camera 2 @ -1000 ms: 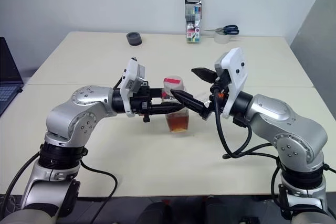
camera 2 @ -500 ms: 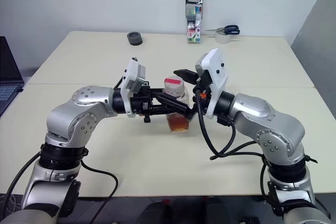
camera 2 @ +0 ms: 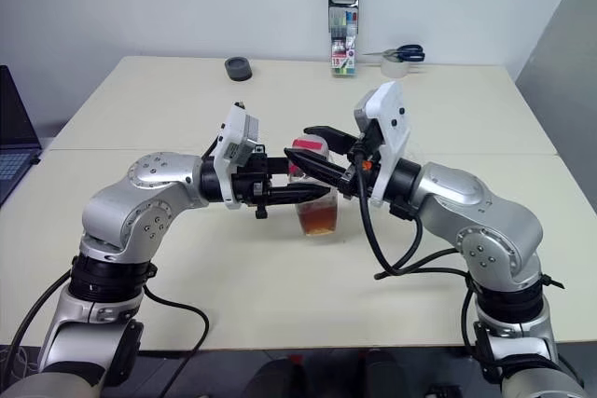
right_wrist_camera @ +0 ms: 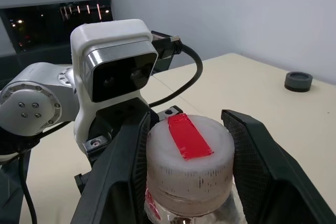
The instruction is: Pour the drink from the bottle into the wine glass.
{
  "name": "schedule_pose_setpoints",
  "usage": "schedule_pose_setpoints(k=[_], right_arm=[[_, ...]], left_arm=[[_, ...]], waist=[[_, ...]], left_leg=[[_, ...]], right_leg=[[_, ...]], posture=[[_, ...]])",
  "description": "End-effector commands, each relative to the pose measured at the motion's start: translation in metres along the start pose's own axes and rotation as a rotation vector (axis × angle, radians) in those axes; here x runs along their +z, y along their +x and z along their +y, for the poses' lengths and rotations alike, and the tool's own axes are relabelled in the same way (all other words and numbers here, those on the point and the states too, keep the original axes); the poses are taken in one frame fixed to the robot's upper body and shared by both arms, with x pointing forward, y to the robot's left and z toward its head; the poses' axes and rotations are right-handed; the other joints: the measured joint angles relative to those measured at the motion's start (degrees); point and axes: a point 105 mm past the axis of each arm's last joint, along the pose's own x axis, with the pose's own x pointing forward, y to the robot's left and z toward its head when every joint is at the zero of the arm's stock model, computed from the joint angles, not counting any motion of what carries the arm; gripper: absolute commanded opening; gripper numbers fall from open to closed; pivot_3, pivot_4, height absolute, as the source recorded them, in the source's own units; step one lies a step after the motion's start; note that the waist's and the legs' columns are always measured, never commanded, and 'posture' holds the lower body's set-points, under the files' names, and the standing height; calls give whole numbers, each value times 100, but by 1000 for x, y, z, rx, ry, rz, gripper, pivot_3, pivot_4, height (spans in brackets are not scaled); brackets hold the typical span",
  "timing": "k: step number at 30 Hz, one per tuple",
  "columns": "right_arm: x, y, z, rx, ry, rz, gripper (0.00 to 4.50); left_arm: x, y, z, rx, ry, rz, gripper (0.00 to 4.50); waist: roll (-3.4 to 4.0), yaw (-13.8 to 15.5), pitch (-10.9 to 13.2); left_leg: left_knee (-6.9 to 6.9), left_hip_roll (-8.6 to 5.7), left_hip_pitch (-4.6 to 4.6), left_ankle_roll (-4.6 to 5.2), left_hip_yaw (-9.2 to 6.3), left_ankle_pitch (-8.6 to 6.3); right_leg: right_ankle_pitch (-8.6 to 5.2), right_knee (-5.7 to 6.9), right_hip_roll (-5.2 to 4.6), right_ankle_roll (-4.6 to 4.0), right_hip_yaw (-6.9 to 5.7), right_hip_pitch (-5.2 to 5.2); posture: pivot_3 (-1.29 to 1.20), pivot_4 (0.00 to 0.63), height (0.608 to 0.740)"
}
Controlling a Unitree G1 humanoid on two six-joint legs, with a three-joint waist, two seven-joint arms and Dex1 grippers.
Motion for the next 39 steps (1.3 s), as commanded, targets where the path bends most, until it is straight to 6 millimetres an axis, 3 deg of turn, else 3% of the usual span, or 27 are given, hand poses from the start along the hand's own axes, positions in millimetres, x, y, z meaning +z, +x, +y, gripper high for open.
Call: schedule_pose_setpoints(k=[1, 5, 8, 13, 20, 27, 31, 35, 39], right_arm=[[13, -6, 10, 134, -62, -2, 1835], [14, -7, 15, 303, -103, 51, 1835], [21, -6, 7, 319, -136, 57, 1835], [31, -17, -7, 278, -224, 71, 1835], [50, -24, -6, 228, -311, 53, 1835], [61, -26, -9, 137, -67, -17, 1835], [53, -24, 7, 147, -189, 33, 1835], [60, -17, 4, 125, -360, 7, 1835], [66, -18, -10, 60, -216, -50, 1835]], left_arm=[[11, -5, -19, -98, 46, -23, 1834], [16, -12, -37, -212, 56, -12, 1834], [15, -15, -32, -190, 64, 6, 1834], [11, -20, -18, -103, 61, 16, 1834], [9, -19, -11, -38, 52, -8, 1834], [6, -13, -13, -31, 42, -25, 1834], [7, -9, -14, -38, 38, -34, 1834], [9, -7, -14, -47, 42, -42, 1834], [10, -8, -15, -49, 45, -40, 1834]], waist=[[1, -4, 0], [2, -15, 2], [2, -10, 2], [2, 4, 2], [2, 3, 2], [2, 0, 2], [2, 6, 2], [2, -1, 2], [2, -1, 2]], left_leg=[[0, 0, 0, 0, 0, 0], [-1, 1, 2, 2, -2, -1], [-1, 1, 6, 4, -2, -2], [0, 0, 1, 4, -3, -2], [1, 0, 0, 3, -3, -2], [1, 1, -1, 1, -4, -1], [0, 0, -3, 2, -5, -1], [0, -1, -1, 4, -2, -2], [0, 0, 1, 2, 0, -1]], right_leg=[[0, 0, 0, 0, 0, 0], [0, 0, 1, 0, -2, 0], [0, 1, 2, 0, -2, 2], [0, -4, 1, 0, -3, 3], [0, -3, -2, 0, -4, 2], [0, -1, -4, 0, -4, 2], [0, -3, -6, 0, -8, 2], [0, -2, -4, 0, -5, 2], [0, 1, -3, 0, -3, 2]], posture=[[0, 150, 740], [0, 150, 740], [0, 150, 740], [0, 150, 740], [0, 150, 740], [0, 150, 740], [0, 150, 740], [0, 150, 740], [0, 150, 740]])
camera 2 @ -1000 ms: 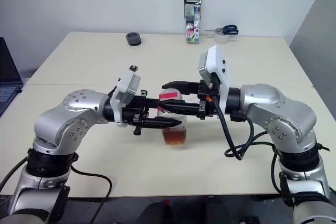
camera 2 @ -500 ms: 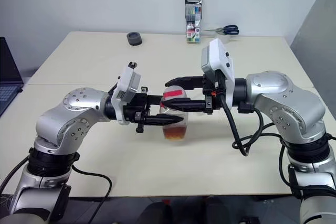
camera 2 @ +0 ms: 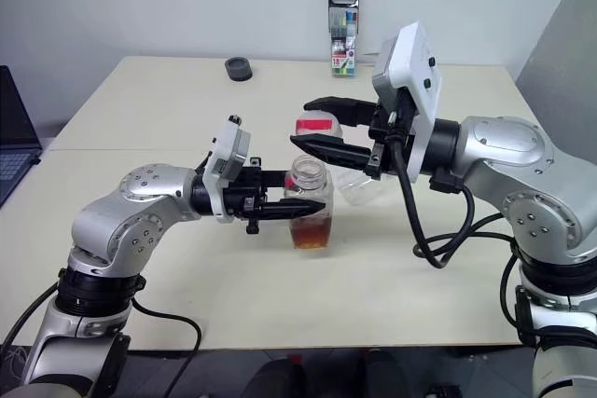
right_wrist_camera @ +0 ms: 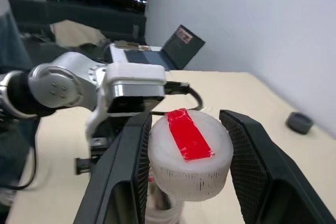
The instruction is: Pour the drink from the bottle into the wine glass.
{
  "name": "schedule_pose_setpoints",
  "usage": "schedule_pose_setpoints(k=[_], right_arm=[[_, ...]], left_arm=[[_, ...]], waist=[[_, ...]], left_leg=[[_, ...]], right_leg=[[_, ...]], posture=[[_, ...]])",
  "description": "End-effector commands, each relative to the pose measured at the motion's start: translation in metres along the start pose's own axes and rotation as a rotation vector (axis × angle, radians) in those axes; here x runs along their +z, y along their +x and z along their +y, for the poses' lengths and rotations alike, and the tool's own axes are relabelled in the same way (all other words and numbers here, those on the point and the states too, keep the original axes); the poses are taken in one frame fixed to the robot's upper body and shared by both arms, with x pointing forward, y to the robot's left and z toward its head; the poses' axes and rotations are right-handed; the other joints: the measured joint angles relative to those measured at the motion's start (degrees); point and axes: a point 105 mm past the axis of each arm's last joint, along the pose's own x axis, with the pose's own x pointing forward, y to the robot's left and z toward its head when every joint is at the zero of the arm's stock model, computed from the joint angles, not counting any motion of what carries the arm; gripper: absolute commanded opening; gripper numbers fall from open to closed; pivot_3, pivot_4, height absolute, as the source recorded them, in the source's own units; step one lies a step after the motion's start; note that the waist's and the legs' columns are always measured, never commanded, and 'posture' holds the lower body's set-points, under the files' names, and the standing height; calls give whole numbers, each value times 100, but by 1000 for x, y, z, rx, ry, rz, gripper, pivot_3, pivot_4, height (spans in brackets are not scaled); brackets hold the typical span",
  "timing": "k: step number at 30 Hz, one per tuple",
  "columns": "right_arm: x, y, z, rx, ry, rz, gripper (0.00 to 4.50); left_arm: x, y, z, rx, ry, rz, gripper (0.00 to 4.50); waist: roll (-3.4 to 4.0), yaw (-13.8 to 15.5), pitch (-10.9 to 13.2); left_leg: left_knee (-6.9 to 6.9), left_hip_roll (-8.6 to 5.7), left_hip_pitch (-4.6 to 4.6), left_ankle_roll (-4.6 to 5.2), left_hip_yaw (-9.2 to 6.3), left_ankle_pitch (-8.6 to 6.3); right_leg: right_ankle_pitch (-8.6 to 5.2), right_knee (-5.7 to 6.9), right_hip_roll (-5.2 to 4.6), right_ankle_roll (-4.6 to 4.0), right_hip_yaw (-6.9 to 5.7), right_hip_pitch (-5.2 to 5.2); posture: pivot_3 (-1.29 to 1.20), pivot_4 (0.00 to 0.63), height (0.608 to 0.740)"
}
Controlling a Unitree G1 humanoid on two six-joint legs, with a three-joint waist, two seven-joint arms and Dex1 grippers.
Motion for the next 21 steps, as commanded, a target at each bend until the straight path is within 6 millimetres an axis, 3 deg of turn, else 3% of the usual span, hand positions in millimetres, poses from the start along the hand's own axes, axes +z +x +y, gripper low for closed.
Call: schedule_pose_setpoints(k=[1, 4, 6, 8, 11, 15, 17, 21], right_arm=[[11, -10, -14, -84, 25, -52, 1835], [4, -23, -27, -194, 91, -54, 1835], [-25, -50, -49, -415, 186, -37, 1835], [-78, -89, -64, -704, 202, 88, 1835], [-148, -129, -65, -996, 174, 319, 1835], [-213, -133, -54, -1156, 280, 365, 1835], [-229, -130, -54, -1199, 311, 362, 1835], [-242, -131, -59, -1265, 352, 340, 1835]], left_arm=[[13, -2, -2, 0, 59, -20, 1834], [15, -6, 1, 24, 62, -20, 1834], [14, -8, 2, 52, 59, -24, 1834], [14, -7, 3, 81, 49, -36, 1834], [14, -3, 3, 102, 44, -49, 1834], [17, 8, 9, 134, 44, -80, 1834], [21, 12, 11, 139, 47, -91, 1834], [25, 12, 13, 139, 53, -91, 1834]], waist=[[0, 6, 0], [0, 10, 0], [-14, 26, -9], [-20, 61, -12], [-18, 126, -11], [-11, 17, -7], [-7, -22, -6], [0, -30, -5]], left_leg=[[0, 1, -1, 0, -1, 0], [0, 0, -4, -1, -2, 0], [-1, 0, -5, -1, -1, 0], [-2, 1, -5, -1, -8, 0], [-3, -2, -9, -2, 4, 1], [-3, -2, 2, -19, 29, 11], [-4, 4, 9, -21, 25, 12], [-7, 7, 16, -23, 29, 13]], right_leg=[[0, -1, 0, 0, -1, 0], [0, -3, -1, 0, -2, 0], [0, -6, -2, 0, -1, 0], [0, -13, -2, 0, -8, 9], [-1, -20, -5, 3, -1, 9], [-1, 8, 2, 4, 29, -10], [-1, 15, 13, 3, 30, -9], [-1, 18, 20, 3, 38, -8]], posture=[[0, 150, 740], [0, 150, 740], [0, 150, 740], [0, 150, 740], [0, 150, 740], [0, 150, 740], [0, 150, 740], [0, 150, 740]])
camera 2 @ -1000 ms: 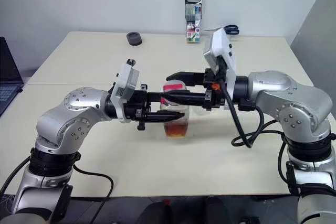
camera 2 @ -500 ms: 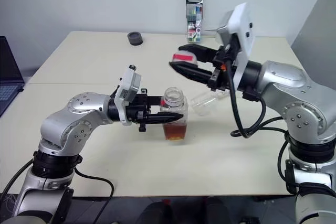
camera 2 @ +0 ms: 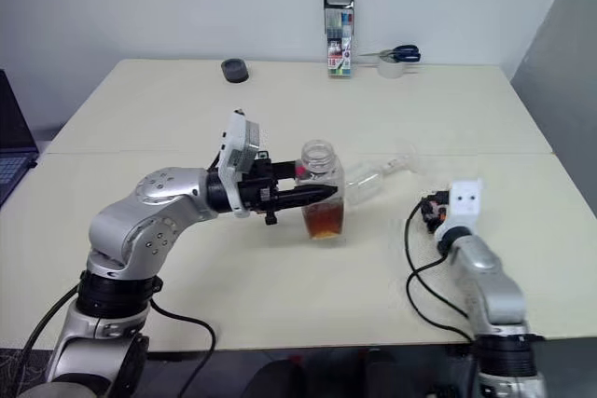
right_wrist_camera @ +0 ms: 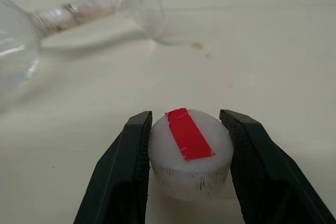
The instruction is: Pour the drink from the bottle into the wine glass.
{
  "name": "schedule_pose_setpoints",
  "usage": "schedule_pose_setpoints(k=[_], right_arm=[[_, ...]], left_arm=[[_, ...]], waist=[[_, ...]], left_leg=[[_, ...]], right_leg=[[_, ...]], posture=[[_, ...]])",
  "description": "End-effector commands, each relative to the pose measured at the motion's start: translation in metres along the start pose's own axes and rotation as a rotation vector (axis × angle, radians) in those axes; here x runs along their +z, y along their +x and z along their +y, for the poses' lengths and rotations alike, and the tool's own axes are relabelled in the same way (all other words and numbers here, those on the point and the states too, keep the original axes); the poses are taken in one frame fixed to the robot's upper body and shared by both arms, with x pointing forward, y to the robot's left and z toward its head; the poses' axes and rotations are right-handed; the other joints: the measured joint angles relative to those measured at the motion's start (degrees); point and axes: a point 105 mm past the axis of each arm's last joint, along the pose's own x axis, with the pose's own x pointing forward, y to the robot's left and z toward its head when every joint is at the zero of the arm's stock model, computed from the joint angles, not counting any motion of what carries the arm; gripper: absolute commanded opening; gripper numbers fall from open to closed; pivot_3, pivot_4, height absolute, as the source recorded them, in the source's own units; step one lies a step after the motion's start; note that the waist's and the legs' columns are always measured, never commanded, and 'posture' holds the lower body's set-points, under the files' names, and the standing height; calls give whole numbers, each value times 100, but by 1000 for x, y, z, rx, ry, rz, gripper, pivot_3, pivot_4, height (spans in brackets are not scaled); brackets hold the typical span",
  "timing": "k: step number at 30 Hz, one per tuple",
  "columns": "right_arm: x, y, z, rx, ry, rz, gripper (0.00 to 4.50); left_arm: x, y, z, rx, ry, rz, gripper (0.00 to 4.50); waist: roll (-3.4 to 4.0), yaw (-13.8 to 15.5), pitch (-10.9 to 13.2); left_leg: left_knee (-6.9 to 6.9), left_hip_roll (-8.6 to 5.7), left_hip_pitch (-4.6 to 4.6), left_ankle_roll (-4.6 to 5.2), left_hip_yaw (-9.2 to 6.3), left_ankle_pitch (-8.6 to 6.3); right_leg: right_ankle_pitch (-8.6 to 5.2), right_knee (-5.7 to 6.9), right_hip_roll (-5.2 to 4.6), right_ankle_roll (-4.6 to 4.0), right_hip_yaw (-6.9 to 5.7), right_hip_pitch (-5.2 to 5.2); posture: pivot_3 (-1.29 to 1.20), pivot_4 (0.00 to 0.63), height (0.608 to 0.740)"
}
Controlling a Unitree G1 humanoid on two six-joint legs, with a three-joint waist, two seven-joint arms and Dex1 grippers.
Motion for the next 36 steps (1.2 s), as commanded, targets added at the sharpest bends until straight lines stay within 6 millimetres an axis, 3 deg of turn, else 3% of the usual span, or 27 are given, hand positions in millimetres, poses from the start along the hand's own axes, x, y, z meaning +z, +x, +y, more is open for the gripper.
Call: schedule_pose_setpoints(k=[1, 2, 10, 12, 17, 21, 25, 28, 32, 36], right_arm=[[13, 7, -12, -70, 37, -65, 1835], [12, 7, -15, -79, 45, -67, 1835], [18, 2, -14, -43, 36, -86, 4453], [22, 0, -13, -39, 34, -95, 4481], [71, -19, 0, 85, -156, -226, 4481], [111, -49, 39, 412, -224, -304, 4481], [134, -93, 81, 816, -180, -268, 4481], [152, -117, 100, 1000, -161, -264, 4481], [167, -119, 117, 1062, -159, -287, 4481], [180, -114, 135, 1087, -133, -336, 4481]], left_arm=[[15, -2, 1, 7, 58, -23, 1834], [14, -3, 2, 9, 60, -20, 1834], [15, -5, 3, 18, 56, -16, 1834], [15, -4, 3, 19, 55, -17, 1834], [15, -4, 9, 49, 54, -22, 1834], [21, -8, 22, 134, 65, -47, 1834], [34, -15, 44, 268, 91, -78, 1834], [43, -26, 65, 419, 156, -69, 1834], [54, -50, 102, 708, 187, -89, 1834], [50, -83, 127, 991, 179, -106, 1834]], waist=[[0, 14, 0], [0, 25, 0], [0, 43, 0], [0, 40, 0], [8, 41, 4], [7, 31, 4], [6, 33, 5], [5, 32, 5], [5, 38, 5], [4, 26, 5]], left_leg=[[0, -1, -2, 0, -1, 0], [1, -1, -1, 0, -2, 0], [2, -5, -10, 0, -7, 0], [1, -5, -10, 0, -7, 0], [2, -6, -11, 0, -7, 0], [2, -4, -9, 3, -11, -2], [5, -2, -11, 20, -19, -11], [5, -4, -11, 23, -23, -13], [7, -4, -11, 24, -27, -13], [5, -4, -10, 22, -24, -13]], right_leg=[[0, -1, -1, 0, -1, 1], [0, -1, -1, 0, -2, 1], [0, -11, -9, 0, -8, 2], [0, -11, -8, 0, -8, 2], [0, -9, -8, 0, -8, 2], [0, -9, -4, 0, -10, 2], [0, -11, -1, 0, -16, 4], [0, -14, -3, 0, -19, 8], [0, -15, -5, 0, -24, 11], [0, -14, -7, 0, -21, 8]], posture=[[0, 150, 740], [0, 150, 740], [0, 150, 740], [0, 150, 740], [0, 150, 740], [0, 150, 740], [0, 150, 740], [0, 150, 740], [0, 150, 740], [0, 150, 740]])
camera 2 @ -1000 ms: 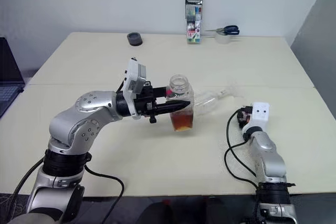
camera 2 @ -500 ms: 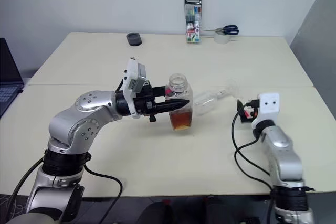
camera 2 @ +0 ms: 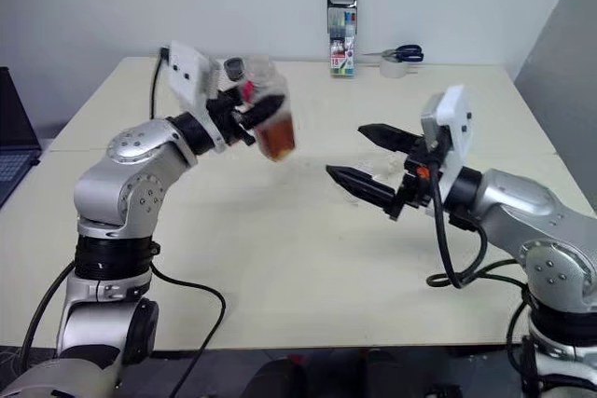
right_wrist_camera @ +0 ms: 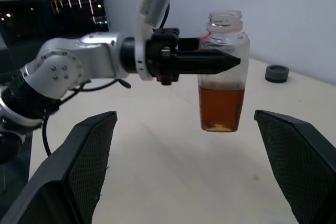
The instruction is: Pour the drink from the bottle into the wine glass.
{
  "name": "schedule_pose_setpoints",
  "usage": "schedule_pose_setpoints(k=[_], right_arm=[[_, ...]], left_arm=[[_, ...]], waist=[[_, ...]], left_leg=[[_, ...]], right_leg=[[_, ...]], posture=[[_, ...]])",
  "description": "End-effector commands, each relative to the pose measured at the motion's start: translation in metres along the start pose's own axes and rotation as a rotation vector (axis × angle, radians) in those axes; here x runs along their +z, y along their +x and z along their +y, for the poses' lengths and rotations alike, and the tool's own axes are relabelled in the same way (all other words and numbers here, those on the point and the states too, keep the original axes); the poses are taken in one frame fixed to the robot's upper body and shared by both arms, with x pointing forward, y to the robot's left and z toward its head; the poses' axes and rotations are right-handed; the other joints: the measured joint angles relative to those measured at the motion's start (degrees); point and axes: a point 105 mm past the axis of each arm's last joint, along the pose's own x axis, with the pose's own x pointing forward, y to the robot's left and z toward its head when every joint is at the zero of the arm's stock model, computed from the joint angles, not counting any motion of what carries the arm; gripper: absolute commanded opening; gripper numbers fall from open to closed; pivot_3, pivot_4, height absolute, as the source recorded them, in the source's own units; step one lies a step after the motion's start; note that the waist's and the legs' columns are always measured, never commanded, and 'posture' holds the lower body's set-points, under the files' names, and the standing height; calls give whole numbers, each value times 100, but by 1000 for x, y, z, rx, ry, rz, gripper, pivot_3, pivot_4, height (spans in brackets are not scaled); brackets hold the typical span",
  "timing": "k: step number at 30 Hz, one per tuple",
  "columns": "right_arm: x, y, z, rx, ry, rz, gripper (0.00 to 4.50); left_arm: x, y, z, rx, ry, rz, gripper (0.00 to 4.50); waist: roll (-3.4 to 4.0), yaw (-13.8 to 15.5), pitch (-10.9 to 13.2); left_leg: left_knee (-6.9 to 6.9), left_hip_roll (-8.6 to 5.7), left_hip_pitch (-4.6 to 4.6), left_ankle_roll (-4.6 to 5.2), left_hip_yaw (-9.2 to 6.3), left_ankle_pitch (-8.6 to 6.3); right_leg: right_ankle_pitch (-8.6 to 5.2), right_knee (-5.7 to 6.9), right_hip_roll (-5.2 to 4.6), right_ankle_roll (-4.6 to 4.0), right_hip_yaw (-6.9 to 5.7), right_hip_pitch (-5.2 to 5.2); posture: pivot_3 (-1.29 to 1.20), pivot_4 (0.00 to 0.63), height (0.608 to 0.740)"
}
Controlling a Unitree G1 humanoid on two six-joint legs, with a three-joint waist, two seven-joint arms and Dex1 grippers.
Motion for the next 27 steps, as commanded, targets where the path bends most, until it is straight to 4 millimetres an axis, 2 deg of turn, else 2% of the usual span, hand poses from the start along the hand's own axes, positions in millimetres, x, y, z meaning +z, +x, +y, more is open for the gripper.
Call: schedule_pose_setpoints(k=[1, 6, 12, 19, 27], right_arm=[[10, 13, 4, 27, -23, -44, 4481], [12, 22, 5, 54, -40, -56, 4481], [10, 23, 6, 64, -40, -56, 4481], [12, 24, 6, 52, -43, -61, 4481], [13, 24, 4, 30, -48, -64, 4481]], left_arm=[[13, -12, 37, 261, 16, -78, 1834], [-15, -29, 62, 452, 20, -29, 1834], [-48, -39, 67, 478, -5, -17, 1834], [-50, -38, 75, 471, -1, -46, 1834], [-73, -37, 74, 463, -28, -8, 1834]], waist=[[0, 14, 0], [-2, 31, -1], [-4, 39, -2], [-7, 39, -4], [-7, 35, -4]], left_leg=[[0, 0, -4, 0, -2, 0], [2, -4, -12, -10, 2, 6], [2, -6, -12, -11, 1, 6], [2, -5, -12, -9, 1, 5], [2, -5, -11, -9, 1, 5]], right_leg=[[0, 0, 0, 0, -3, -1], [0, -6, -14, 1, -6, -4], [0, -6, -19, 1, -13, -4], [0, -5, -19, 0, -16, -5], [0, -3, -19, 0, -17, -5]], posture=[[0, 150, 740], [0, 150, 740], [0, 150, 740], [0, 150, 740], [0, 150, 740]])
